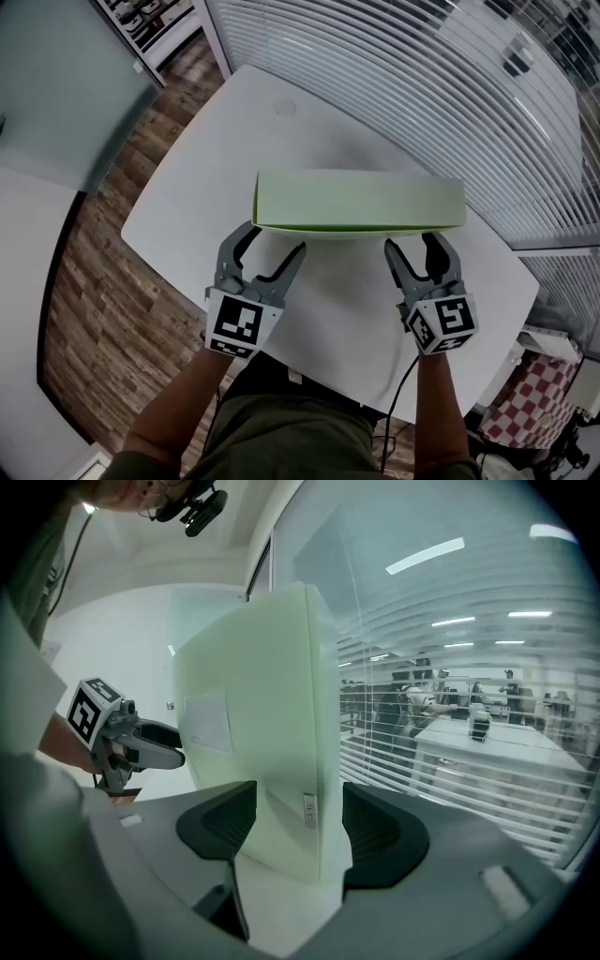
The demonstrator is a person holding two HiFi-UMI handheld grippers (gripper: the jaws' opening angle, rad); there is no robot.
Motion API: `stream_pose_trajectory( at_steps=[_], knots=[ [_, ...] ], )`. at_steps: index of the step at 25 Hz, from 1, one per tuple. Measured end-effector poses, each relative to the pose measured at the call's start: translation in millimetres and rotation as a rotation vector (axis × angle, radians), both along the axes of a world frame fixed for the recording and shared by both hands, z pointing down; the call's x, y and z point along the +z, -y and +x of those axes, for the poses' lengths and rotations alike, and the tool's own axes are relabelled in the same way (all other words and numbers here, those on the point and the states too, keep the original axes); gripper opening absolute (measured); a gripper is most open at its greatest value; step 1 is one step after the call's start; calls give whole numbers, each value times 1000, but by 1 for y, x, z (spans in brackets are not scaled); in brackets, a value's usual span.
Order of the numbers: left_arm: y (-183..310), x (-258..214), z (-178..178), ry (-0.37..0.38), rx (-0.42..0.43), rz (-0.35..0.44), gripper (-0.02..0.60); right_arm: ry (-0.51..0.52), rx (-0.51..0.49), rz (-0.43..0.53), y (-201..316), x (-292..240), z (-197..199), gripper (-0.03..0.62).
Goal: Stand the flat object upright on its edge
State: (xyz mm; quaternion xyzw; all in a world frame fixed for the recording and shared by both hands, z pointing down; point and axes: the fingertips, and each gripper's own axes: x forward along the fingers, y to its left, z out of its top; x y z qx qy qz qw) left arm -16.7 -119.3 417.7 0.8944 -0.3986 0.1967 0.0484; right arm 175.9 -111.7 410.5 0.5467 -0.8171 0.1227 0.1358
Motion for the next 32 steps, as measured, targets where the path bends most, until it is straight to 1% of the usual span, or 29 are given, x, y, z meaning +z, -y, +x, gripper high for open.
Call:
stream_pose_trajectory(
  at_steps=[8,13,14,16,17,19,21,23,25,29,32],
  knots=[
    [-13,-3,-7,11,33,-17,262,40,54,-7,-13,-7,5,295],
    [-24,-8,-17,4,44,-28,261,53,86,7,-25,-23,7,293],
    [-26,-9,-19,1,47,-29,258,53,93,11,-28,-27,9,291],
    [-28,-14,-23,-4,55,-21,225,56,109,20,-32,-34,12,288],
    [-28,-18,-25,-7,60,-13,212,57,115,26,-34,-38,12,259],
    [-32,-26,-29,-9,80,4,179,53,117,37,-41,-47,12,239],
    [-36,-34,-33,-3,114,24,147,46,113,47,-46,-56,9,201],
    [-40,-42,-39,-1,143,44,115,41,111,56,-50,-64,5,182],
    [-40,-51,-45,-12,150,58,84,38,112,65,-55,-72,2,148],
    [-41,-69,-55,-40,148,89,46,43,107,78,-66,-82,-8,87],
    [-45,-86,-52,-61,178,118,25,46,101,88,-72,-93,-15,51]
  ],
)
